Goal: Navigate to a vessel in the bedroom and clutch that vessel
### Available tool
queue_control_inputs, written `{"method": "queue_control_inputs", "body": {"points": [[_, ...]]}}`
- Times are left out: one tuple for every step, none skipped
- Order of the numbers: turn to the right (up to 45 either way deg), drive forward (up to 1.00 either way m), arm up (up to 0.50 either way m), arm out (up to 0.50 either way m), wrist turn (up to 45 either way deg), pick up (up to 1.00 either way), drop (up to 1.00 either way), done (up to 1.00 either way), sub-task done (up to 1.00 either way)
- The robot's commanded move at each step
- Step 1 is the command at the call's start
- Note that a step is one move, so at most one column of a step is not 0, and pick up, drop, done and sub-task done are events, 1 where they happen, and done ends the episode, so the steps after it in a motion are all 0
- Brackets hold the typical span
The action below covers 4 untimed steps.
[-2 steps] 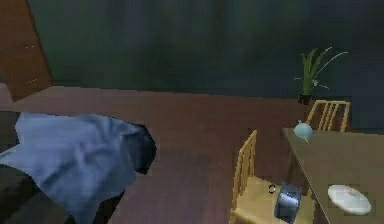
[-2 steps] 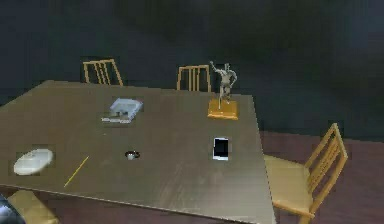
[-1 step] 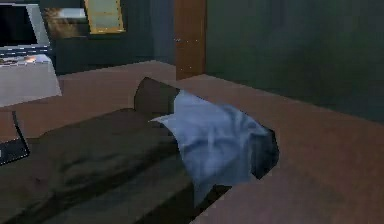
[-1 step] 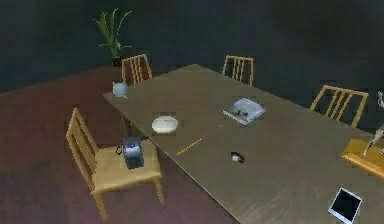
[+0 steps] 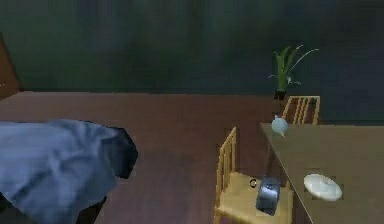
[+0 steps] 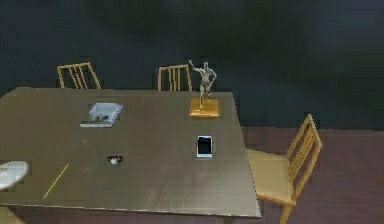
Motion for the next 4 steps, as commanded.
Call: {"method": "queue_control_inputs", "body": {"points": [[27.0,0.0,0.0,0.0,0.0,0.0,0.0,0.0,0.0],[0.0,0.3,0.0,0.0,0.0,0.0,0.0,0.0,0.0],[-45.0,0.0,0.0,0.0,0.0,0.0,0.0,0.0,0.0],[-24.0,0.0,0.0,0.0,0.0,0.0,0.0,0.0,0.0]]}}
